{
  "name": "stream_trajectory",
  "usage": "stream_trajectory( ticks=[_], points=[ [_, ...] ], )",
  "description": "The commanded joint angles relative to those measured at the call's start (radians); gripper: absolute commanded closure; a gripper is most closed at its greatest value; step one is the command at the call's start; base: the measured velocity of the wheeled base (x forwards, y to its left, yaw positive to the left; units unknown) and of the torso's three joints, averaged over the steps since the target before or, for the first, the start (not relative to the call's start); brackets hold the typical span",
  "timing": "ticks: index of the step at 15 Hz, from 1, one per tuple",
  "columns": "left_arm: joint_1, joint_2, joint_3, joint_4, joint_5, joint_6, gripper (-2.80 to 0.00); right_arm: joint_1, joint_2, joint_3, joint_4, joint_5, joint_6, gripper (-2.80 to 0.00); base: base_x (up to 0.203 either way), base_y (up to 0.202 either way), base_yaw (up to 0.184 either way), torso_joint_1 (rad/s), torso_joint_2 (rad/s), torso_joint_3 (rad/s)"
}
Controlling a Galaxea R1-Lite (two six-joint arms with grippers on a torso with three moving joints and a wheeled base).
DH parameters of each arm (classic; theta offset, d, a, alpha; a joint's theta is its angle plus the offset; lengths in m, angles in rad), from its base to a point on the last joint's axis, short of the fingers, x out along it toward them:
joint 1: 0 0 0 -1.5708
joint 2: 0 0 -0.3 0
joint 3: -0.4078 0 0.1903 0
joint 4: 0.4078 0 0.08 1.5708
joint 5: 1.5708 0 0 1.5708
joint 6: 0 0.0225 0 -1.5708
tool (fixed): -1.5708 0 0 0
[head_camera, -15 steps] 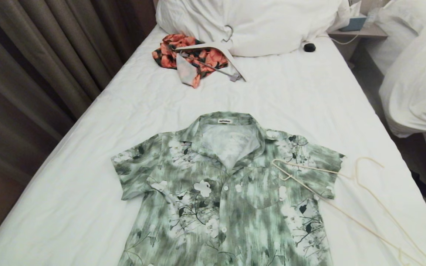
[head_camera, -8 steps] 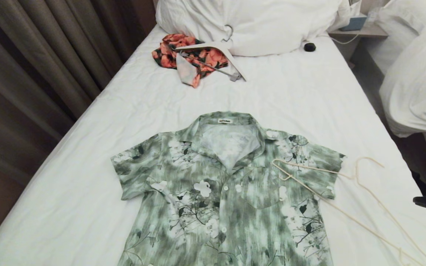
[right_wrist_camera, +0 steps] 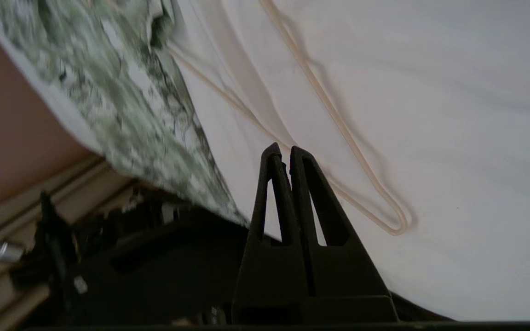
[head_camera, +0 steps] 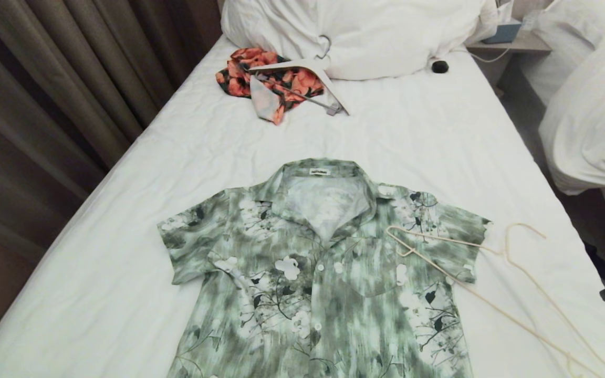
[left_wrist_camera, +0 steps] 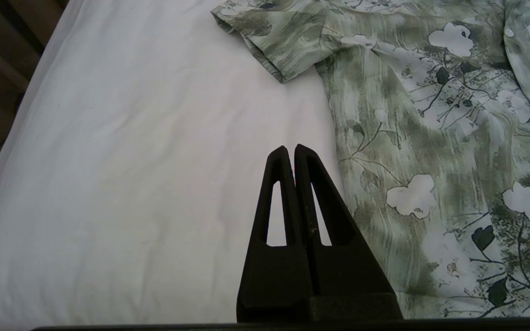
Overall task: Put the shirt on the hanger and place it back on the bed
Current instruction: Lift the shirt and hanger
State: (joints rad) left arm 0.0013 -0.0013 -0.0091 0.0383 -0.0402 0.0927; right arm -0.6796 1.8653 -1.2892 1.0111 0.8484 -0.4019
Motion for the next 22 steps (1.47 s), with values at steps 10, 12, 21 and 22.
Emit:
stream_trajectory(
  ticks=[10, 12, 21, 22],
  points=[
    [0.0, 0.0, 0.0, 0.0, 0.0, 0.001, 0.0, 0.042, 0.156, -0.064, 0.04, 0.101, -0.226, -2.8, 0.0, 0.0, 0.0, 0.0, 0.0, 0.0],
    [0.0, 0.0, 0.0, 0.0, 0.0, 0.001, 0.0, 0.082, 0.179, -0.066, 0.04, 0.113, -0.234, -2.8, 0.0, 0.0, 0.0, 0.0, 0.0, 0.0],
    [0.0, 0.0, 0.0, 0.0, 0.0, 0.001, 0.0, 0.168, 0.302, -0.115, 0.049, 0.233, -0.416, -2.8, 0.0, 0.0, 0.0, 0.0, 0.0, 0.0],
    [0.0, 0.0, 0.0, 0.0, 0.0, 0.001, 0.0, 0.178, 0.302, -0.12, 0.049, 0.242, -0.417, -2.8, 0.0, 0.0, 0.0, 0.0, 0.0, 0.0]
  ],
)
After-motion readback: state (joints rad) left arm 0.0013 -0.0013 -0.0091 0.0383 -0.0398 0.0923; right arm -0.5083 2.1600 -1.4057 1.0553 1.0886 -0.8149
